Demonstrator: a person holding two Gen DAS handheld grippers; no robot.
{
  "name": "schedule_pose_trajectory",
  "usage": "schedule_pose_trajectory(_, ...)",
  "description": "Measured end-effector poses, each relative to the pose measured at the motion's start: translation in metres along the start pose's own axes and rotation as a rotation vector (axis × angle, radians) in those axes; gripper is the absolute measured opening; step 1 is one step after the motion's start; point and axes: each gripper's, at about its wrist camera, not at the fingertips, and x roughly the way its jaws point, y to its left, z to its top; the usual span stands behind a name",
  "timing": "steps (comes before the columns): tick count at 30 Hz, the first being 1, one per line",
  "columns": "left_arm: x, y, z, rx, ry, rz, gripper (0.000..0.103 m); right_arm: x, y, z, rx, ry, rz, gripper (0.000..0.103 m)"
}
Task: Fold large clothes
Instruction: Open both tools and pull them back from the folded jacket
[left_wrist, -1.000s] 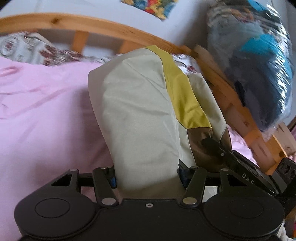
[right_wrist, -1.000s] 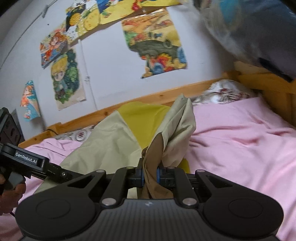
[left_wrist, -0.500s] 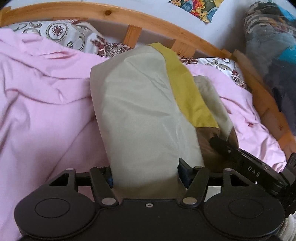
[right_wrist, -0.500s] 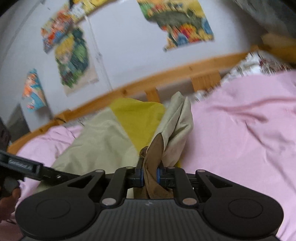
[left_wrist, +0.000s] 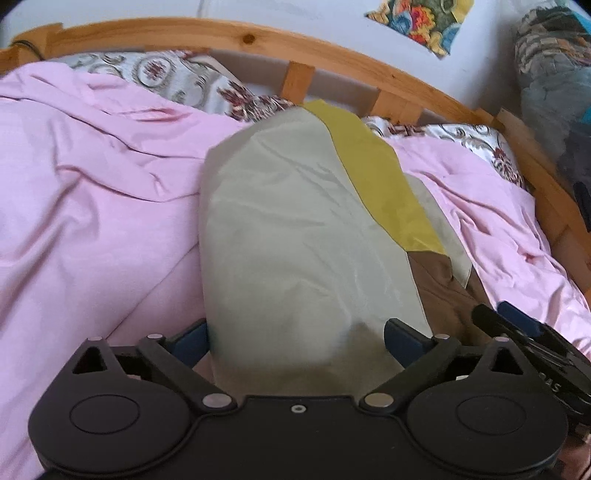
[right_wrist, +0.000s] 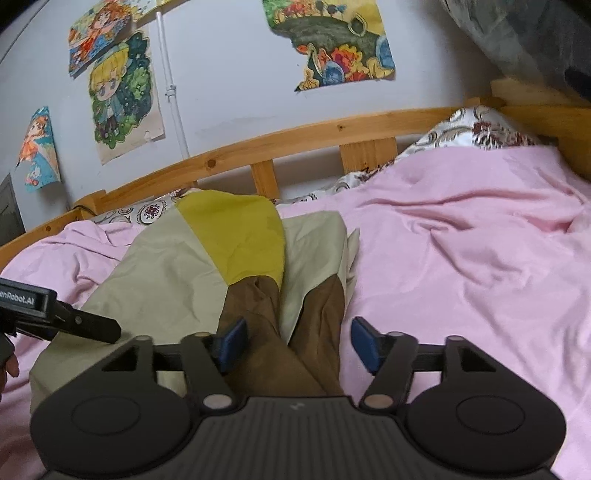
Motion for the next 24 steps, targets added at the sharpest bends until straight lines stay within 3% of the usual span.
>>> schedule_pose_trajectory(6, -0.043, -0.019, -0.011, 0.004, -0.127, 0.048, 0.102, -0.029, 0.007, 0.016, -0.02, -0.063, -0.016, 0.092)
schedule_pose_trajectory(12, -0.099, -0.042, -0.007, 0.079, -0.235, 0.06, 0.102, -0.074, 0.016, 0.039, -0.02, -0.171, 0.002, 0.102)
schedule_pose_trajectory(18, -0.157, -0.056, -0.02, 0.119, -0.325, 0.067, 0.102, -0.122, 0.033, 0.056, -0.04, -0.259, 0.025, 0.102)
schedule_pose_trajectory(24, -0.199, -0.058, -0.045, 0.117, -0.367, 0.079, 0.102, -0.173, 0.052, 0.058, -0.087, -0.326, 0.039, 0.103)
